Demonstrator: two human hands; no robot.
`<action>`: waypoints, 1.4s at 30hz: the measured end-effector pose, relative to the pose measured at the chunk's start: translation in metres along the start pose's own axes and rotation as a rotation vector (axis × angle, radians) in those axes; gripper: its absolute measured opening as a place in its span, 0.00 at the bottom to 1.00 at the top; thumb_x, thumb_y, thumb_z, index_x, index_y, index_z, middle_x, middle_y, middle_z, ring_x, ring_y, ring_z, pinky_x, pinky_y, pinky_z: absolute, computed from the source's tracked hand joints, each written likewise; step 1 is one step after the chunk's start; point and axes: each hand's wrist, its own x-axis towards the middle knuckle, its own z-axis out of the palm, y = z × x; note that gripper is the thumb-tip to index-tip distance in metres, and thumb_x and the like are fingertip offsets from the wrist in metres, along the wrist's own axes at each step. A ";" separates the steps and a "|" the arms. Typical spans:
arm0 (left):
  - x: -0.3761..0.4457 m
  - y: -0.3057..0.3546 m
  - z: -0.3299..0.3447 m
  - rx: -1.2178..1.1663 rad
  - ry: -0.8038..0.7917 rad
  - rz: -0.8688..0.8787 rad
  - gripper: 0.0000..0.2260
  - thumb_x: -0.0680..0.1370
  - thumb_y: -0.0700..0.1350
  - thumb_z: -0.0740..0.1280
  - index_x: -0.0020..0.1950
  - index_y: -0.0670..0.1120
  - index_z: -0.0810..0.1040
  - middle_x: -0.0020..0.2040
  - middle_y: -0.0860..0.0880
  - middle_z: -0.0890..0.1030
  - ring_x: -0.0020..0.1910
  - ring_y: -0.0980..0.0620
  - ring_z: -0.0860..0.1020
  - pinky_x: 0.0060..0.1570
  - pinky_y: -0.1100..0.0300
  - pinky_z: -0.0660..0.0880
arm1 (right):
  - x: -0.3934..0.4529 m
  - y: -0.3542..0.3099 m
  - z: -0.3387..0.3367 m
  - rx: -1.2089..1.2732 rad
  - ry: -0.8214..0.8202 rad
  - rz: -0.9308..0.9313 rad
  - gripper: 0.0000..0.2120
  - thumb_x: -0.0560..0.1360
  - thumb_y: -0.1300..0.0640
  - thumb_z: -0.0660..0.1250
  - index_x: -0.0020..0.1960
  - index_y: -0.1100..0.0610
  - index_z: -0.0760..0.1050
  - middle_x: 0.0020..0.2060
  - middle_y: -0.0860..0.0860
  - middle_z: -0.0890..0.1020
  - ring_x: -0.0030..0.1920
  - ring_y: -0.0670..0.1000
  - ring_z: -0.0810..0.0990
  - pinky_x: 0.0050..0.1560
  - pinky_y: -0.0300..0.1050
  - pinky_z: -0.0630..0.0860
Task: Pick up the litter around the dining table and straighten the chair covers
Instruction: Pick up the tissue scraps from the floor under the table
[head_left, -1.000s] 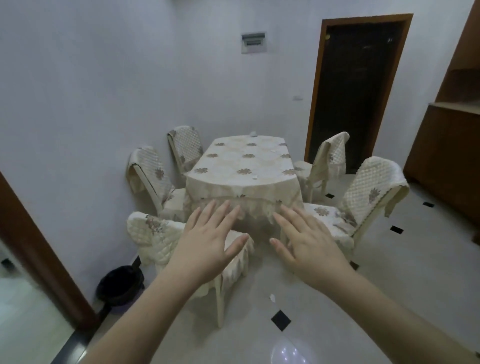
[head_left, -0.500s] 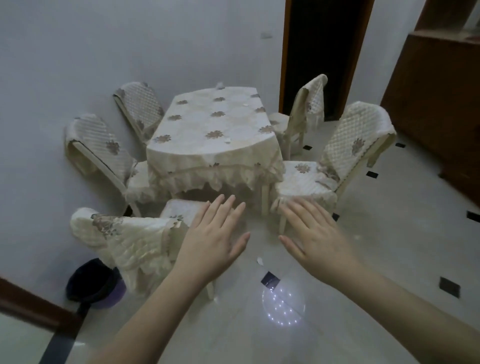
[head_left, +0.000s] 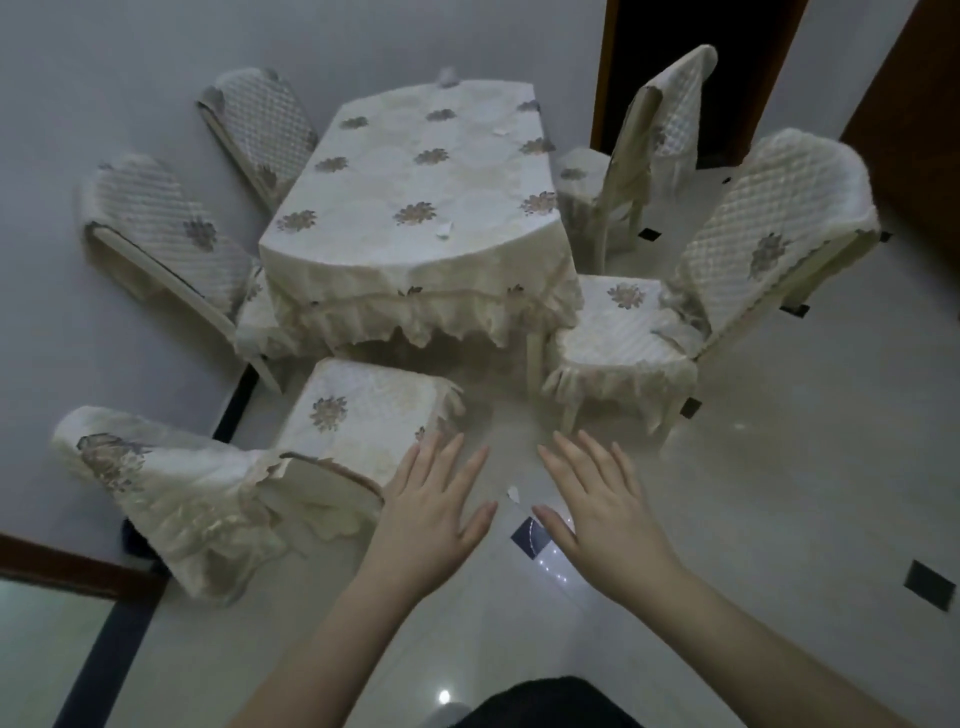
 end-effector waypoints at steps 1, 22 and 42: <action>0.005 -0.003 0.006 -0.010 -0.014 -0.022 0.27 0.80 0.62 0.53 0.76 0.53 0.62 0.75 0.47 0.65 0.77 0.47 0.56 0.74 0.50 0.50 | 0.008 0.003 0.006 0.014 -0.011 0.001 0.28 0.79 0.39 0.50 0.71 0.54 0.67 0.70 0.52 0.70 0.72 0.56 0.65 0.72 0.55 0.53; 0.204 -0.165 0.096 -0.112 -0.097 -0.076 0.26 0.77 0.55 0.58 0.72 0.45 0.67 0.72 0.42 0.69 0.72 0.40 0.64 0.68 0.43 0.65 | 0.260 0.035 0.096 0.021 -0.133 0.032 0.28 0.77 0.41 0.53 0.71 0.56 0.67 0.68 0.52 0.73 0.69 0.55 0.68 0.70 0.50 0.58; 0.303 -0.196 0.385 -0.108 -0.266 -0.089 0.27 0.77 0.53 0.61 0.75 0.47 0.65 0.74 0.43 0.65 0.74 0.41 0.61 0.69 0.39 0.59 | 0.351 0.178 0.435 0.110 -0.449 -0.015 0.35 0.75 0.46 0.65 0.77 0.54 0.57 0.72 0.55 0.67 0.71 0.57 0.65 0.70 0.52 0.61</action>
